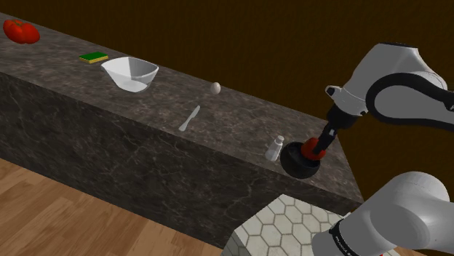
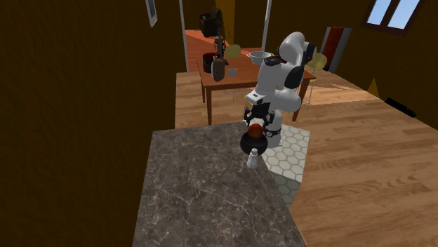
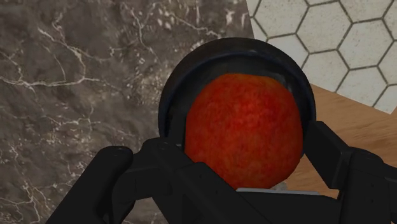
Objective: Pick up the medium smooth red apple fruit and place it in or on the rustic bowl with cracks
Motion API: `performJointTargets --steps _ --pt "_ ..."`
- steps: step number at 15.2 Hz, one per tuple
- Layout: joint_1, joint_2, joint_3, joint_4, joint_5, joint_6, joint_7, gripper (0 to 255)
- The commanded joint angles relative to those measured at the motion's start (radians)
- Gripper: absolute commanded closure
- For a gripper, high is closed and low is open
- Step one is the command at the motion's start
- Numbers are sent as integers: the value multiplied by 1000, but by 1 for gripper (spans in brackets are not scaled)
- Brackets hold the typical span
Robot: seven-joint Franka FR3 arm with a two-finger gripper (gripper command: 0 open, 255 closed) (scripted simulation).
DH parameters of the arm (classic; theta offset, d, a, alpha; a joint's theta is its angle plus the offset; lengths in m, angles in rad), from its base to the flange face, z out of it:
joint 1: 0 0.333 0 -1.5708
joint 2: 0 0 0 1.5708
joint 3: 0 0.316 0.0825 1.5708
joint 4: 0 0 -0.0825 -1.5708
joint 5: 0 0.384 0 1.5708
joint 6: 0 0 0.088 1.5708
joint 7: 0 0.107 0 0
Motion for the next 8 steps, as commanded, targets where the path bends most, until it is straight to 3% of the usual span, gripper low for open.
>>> performJointTargets --steps 1,7,8 --pt "-1 1 -1 -6 -1 8 0 255" --pt "-1 1 -1 -6 -1 8 0 255" --pt "-1 1 -1 -6 -1 8 0 0"
